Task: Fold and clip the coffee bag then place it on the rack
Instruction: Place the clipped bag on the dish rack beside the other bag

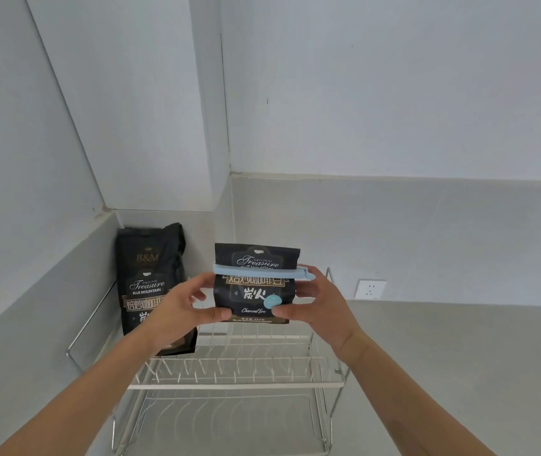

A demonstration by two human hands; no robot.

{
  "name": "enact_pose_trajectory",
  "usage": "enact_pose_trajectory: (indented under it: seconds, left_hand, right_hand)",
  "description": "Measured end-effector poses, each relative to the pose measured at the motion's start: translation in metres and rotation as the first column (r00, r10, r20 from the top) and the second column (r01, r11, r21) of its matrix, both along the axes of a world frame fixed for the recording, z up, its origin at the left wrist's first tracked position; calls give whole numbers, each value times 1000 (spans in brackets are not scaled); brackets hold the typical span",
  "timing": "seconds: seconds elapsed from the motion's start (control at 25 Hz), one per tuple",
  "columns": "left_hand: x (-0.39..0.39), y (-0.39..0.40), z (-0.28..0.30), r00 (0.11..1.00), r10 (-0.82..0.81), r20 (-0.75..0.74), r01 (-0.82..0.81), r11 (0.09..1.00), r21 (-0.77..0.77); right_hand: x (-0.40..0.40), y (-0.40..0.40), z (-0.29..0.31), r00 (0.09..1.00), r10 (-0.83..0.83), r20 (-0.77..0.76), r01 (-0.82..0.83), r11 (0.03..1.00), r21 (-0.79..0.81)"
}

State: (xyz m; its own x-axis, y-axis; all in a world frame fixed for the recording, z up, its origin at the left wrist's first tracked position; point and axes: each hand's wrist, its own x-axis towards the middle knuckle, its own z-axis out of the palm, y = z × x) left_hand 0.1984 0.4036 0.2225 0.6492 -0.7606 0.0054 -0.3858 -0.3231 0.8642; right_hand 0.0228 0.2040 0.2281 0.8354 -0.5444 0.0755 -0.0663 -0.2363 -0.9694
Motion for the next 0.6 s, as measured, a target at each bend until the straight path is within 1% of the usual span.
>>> enact_pose_trajectory:
  seconds: [0.16, 0.24, 0.36, 0.6]
  left_hand:
    - [6, 0, -9, 994, -53, 94, 40, 989, 141]
    - [4, -4, -14, 991, -68, 114, 45, 980, 196]
    - [2, -8, -24, 992, -80, 96, 54, 967, 248]
    - [4, -8, -36, 993, -106, 44, 86, 938, 335]
  right_hand:
    - [12, 6, -26, 996, -6, -92, 5, 1000, -17]
    - [12, 6, -37, 989, -13, -147, 8, 999, -35]
    - [11, 2, -47, 978, -19, -208, 13, 999, -29]
    - [12, 1, -54, 934, -7, -356, -27, 996, -89]
